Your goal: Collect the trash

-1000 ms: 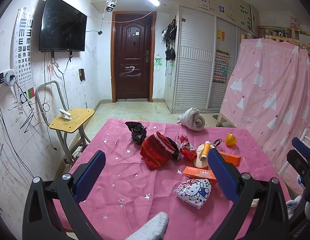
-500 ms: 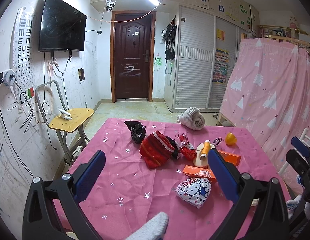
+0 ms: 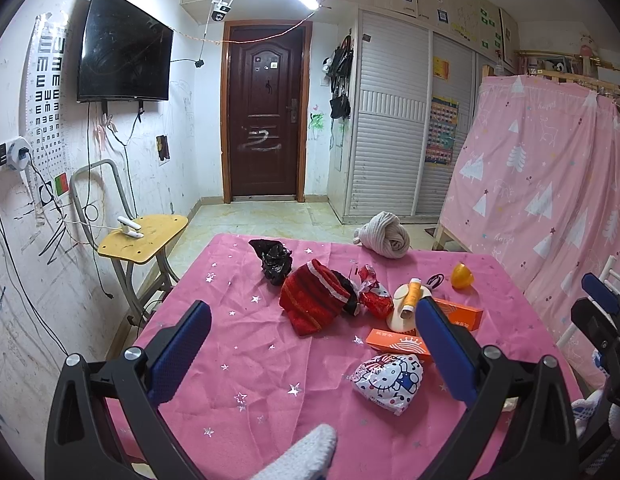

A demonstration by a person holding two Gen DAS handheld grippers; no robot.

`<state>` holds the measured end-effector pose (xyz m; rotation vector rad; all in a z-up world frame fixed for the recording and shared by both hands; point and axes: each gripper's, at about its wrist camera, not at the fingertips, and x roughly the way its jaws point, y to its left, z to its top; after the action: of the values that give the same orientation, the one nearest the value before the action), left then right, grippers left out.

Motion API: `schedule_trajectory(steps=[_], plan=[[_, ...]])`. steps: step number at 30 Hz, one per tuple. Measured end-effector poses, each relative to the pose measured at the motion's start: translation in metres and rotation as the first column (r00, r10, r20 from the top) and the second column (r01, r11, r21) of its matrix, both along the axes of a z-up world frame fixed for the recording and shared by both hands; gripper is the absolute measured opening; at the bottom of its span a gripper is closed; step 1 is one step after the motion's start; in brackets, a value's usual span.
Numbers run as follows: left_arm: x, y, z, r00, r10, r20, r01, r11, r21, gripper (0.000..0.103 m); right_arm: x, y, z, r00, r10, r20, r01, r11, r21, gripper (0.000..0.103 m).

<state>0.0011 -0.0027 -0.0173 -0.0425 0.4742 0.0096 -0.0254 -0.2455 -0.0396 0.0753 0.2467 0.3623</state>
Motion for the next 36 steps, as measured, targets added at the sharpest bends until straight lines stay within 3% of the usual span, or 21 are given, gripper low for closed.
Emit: schedule_trajectory(steps=[36], plan=[[0.005,0.001,-0.008,1.0,0.0,-0.013,0.0,1.0,-0.002,0.094,0.003,0.006,-0.01,1.0,0.005,-0.015,-0.005,1.0,-0.011,0.098]])
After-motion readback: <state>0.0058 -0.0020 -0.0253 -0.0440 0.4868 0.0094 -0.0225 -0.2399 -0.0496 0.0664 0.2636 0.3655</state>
